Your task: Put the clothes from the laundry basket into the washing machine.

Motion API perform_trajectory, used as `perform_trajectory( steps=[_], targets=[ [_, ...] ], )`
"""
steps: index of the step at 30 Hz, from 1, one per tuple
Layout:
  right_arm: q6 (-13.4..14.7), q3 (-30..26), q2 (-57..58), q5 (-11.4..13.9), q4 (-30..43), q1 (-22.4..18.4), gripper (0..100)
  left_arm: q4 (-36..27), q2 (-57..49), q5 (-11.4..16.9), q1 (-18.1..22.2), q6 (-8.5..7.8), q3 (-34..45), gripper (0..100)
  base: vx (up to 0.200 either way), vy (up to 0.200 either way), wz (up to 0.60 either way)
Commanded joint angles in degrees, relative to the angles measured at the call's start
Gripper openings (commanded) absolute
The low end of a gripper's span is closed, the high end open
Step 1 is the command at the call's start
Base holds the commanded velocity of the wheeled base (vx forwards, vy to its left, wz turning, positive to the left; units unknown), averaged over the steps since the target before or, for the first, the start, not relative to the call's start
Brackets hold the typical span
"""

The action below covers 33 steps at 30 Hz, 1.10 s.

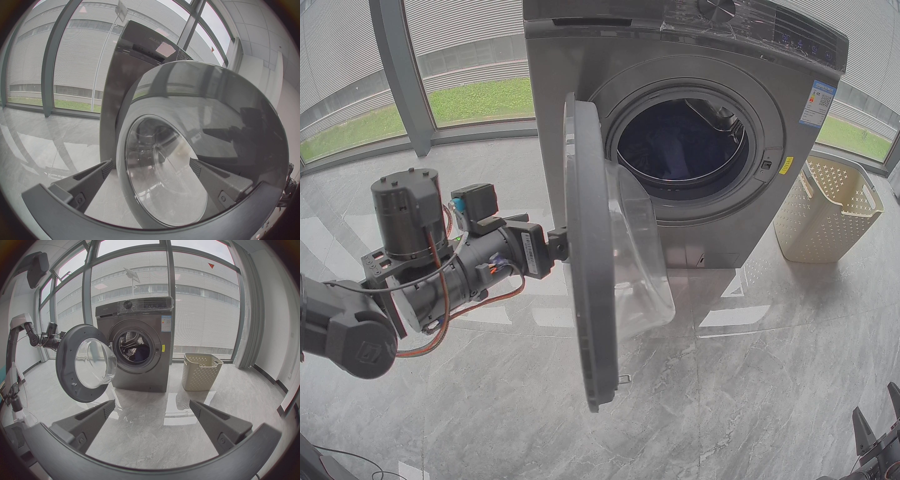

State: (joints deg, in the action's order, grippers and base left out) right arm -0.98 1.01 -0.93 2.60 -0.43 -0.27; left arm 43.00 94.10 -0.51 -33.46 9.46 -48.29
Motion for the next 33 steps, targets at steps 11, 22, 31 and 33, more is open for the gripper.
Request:
perform_trajectory(
  steps=[11, 22, 31, 33],
  targets=[
    [0.0, -1.0, 0.9, 0.0, 0.0, 0.0, 100, -3.4, 10.9, -0.7, -3.8, 0.12, -15.8, 100, 0.0, 0.0, 0.0],
    [0.0, -1.0, 0.9, 0.0, 0.0, 0.0, 100, -5.9, 16.5, -1.5, -3.8, 0.12, -26.1, 100, 0.0, 0.0, 0.0],
    [0.0, -1.0, 0.9, 0.0, 0.0, 0.0, 100, -7.0, 20.9, -2.3, -3.8, 1.17, -35.6, 100, 0.0, 0.0, 0.0],
    [0.0, -1.0, 0.9, 0.0, 0.0, 0.0, 100, -7.0, 21.7, -2.8, -3.8, 1.35, -37.0, 100, 0.0, 0.0, 0.0]
  ],
)
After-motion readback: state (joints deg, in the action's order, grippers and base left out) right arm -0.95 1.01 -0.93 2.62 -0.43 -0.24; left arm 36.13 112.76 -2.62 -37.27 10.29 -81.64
